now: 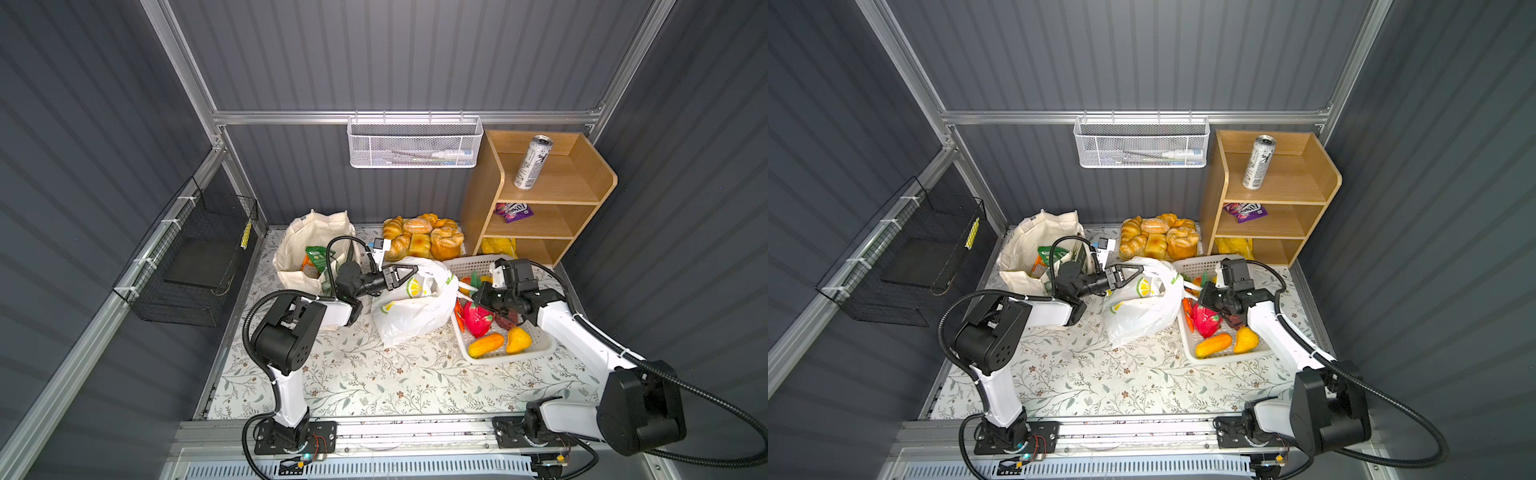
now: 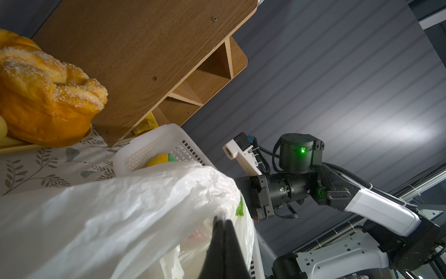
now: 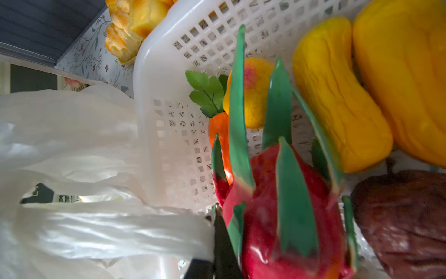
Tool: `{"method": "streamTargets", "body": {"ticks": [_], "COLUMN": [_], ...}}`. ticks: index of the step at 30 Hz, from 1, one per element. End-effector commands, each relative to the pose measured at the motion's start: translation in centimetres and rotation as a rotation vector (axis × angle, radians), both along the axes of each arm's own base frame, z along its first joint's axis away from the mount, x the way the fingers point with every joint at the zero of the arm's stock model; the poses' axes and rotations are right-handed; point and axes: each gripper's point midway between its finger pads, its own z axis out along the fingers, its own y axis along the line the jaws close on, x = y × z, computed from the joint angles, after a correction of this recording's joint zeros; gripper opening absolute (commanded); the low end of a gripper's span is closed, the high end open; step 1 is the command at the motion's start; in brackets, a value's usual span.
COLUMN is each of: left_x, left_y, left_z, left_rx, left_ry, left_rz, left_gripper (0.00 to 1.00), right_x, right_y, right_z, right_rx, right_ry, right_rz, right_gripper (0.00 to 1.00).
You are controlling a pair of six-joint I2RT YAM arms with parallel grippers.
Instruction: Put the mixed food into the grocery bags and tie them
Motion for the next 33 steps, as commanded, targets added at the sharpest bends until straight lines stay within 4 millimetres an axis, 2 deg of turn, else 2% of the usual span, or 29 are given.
{"method": "streamTargets", "body": {"ticks": [1,4,7,9,11,16,19,21,25,28,30,33], "left_x": [1.2,2.6,4.0,4.5,4.8,5.5,5.5,4.8,2.3,0.3,-0.6,-1.4], "left_y": [2.1,4.8,8.6,10.4,11.5,13.1,12.4,10.8,7.3,5.6,5.4,5.4], "left_z": [1.9,2.9,4.3,5.0,5.3,5.1,5.4,6.3,6.1,4.3,2.9,0.5], "left_rx": [-0.009,0.004,0.047,0.072,0.098,0.124,0.135,0.143,0.243,0.29,0.303,0.311], "left_ry": [-0.07,-0.087,-0.107,-0.115,-0.118,-0.097,-0.106,-0.139,-0.168,-0.139,-0.112,-0.062], "left_rz": [0.108,0.27,0.433,0.493,0.522,0.582,0.54,0.454,0.33,0.285,0.283,0.284], "left_gripper": [0.0,0.0,0.0,0.0,0.0,0.0,0.0,0.15,0.28,0.38,0.4,0.49], "right_x": [0.4,0.9,1.2,1.5,1.8,3.0,3.5,3.4,2.9,2.5,2.4,2.3], "right_y": [-0.5,-1.6,-4.8,-6.2,-6.4,-4.2,-2.2,-0.3,1.3,1.4,1.3,1.5], "right_z": [0.5,2.0,2.1,2.1,2.7,5.6,7.7,8.4,7.8,6.6,5.7,4.4], "right_rx": [-0.001,-0.009,0.013,0.048,0.06,0.13,0.129,0.163,0.143,0.138,0.133,0.132], "right_ry": [-0.007,-0.042,-0.044,-0.054,-0.069,-0.123,-0.156,-0.149,-0.132,-0.116,-0.1,-0.074], "right_rz": [-0.033,-0.078,-0.206,-0.261,-0.26,-0.183,-0.118,-0.039,0.024,0.024,0.024,0.032], "right_gripper": [0.0,0.0,0.0,0.0,0.0,0.0,0.0,0.0,0.0,0.0,0.0,0.0]}}
